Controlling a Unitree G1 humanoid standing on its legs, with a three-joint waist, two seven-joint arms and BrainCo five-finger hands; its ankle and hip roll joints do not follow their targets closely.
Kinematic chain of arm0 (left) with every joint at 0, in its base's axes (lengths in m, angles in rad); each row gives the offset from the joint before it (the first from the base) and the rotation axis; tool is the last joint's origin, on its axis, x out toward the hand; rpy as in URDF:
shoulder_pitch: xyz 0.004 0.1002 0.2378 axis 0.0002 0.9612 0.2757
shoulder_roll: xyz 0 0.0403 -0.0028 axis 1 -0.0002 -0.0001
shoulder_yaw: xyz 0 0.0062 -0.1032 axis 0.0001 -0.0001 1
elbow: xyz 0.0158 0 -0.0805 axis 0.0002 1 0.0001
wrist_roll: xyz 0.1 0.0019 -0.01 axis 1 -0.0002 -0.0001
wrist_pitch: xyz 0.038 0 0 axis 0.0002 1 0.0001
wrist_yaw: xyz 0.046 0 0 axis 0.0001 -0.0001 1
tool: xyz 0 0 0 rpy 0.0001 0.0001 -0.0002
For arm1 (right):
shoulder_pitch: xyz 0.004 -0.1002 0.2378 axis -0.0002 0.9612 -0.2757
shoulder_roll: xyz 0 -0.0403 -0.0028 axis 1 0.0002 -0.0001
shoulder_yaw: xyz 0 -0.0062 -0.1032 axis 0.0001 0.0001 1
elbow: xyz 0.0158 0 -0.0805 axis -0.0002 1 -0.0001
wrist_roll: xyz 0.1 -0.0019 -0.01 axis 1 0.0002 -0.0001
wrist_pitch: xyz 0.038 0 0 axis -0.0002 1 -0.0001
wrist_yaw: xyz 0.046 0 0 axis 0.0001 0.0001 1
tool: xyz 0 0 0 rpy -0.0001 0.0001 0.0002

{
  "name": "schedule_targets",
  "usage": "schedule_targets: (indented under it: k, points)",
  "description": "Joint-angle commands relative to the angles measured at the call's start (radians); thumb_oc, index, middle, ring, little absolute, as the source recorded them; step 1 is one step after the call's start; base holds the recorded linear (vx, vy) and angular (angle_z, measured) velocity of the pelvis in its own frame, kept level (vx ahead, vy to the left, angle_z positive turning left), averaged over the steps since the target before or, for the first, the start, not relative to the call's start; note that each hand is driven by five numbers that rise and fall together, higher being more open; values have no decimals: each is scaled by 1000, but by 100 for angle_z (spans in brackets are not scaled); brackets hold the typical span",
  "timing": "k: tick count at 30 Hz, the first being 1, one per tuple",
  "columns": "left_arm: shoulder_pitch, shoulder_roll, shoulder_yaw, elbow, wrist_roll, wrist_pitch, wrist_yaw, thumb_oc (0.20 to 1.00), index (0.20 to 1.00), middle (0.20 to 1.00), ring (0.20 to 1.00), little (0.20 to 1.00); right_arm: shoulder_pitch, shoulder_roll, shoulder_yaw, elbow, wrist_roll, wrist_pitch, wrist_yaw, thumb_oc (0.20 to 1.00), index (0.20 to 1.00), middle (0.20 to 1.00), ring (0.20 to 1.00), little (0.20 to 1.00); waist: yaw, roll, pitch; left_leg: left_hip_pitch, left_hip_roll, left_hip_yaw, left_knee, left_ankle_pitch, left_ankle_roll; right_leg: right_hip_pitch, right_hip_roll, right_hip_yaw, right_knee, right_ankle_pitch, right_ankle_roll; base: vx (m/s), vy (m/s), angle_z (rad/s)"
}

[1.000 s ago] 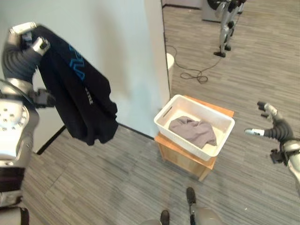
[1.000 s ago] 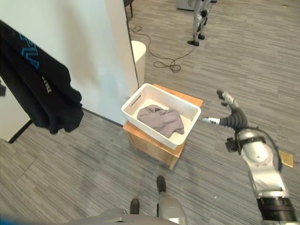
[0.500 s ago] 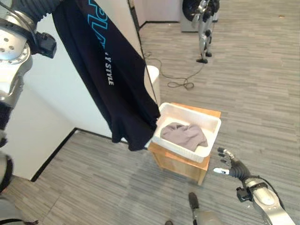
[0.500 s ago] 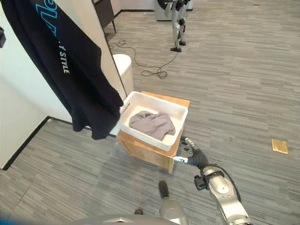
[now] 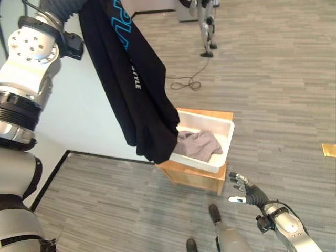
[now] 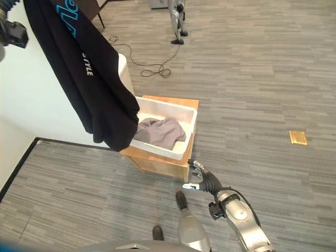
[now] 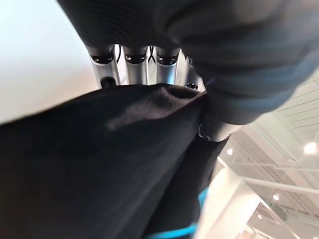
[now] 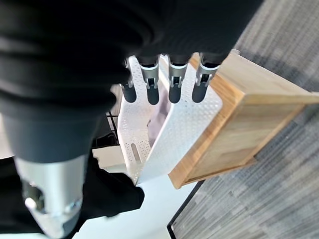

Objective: Pick up bed clothes into laundry basket.

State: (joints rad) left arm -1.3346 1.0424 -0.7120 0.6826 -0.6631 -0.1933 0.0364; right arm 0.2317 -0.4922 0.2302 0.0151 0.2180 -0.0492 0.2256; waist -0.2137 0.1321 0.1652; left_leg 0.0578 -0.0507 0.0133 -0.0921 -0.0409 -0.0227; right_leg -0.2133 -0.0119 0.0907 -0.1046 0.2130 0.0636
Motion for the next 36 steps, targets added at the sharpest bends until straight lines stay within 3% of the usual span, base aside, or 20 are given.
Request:
schedule_targets:
  k: [1, 9, 19, 32, 35, 36]
  points:
    - [-189, 17, 26, 80, -38, -59, 61, 200, 200, 200, 200, 200, -24, -28, -16, -77, 61, -37, -2, 1000, 1000, 1000, 1000, 1000, 6, 28, 37, -35, 44, -62, 5, 49, -60, 137, -50, 6, 17, -162, 102, 46, -2, -2]
    - [-293, -4, -21, 127, -52, -61, 80, 200, 200, 200, 200, 200, -8, -4, -21, -68, 138, -29, -5, 1000, 1000, 1000, 1000, 1000, -12, 79, 45, -37, 38, -63, 5, 47, -61, 139, -56, 7, 17, -171, 101, 43, 1, -1]
    - [-360, -13, -65, 180, -14, -53, 91, 200, 200, 200, 200, 200, 25, 2, -34, -67, 153, -26, -11, 1000, 1000, 1000, 1000, 1000, -12, 89, 46, -33, 38, -57, 5, 42, -61, 143, -58, 2, 17, -180, 100, 13, -3, 0]
    - [-260, -58, 16, 182, -8, -47, 96, 200, 200, 200, 200, 200, 34, -3, -26, -67, 154, -30, -10, 1000, 1000, 1000, 1000, 1000, -14, 71, 85, -54, 38, -51, 5, 46, -60, 124, -54, 4, 17, -174, 98, -18, 1, 0]
    - [-211, -58, 55, 172, -2, -46, 108, 200, 200, 200, 200, 200, 21, -10, -14, -59, 156, -33, -15, 1000, 1000, 1000, 1000, 1000, -20, 54, 117, -84, 41, -42, 5, 54, -62, 84, -49, 12, 17, -160, 98, -114, 15, -6]
    - [-181, -60, 83, 166, 8, -43, 113, 200, 200, 200, 200, 200, 20, -19, -5, -59, 155, -34, -12, 1000, 1000, 1000, 1000, 1000, -23, 25, 140, -113, 48, -27, 5, 57, -63, 49, -39, 22, 17, -147, 97, -82, -15, -19]
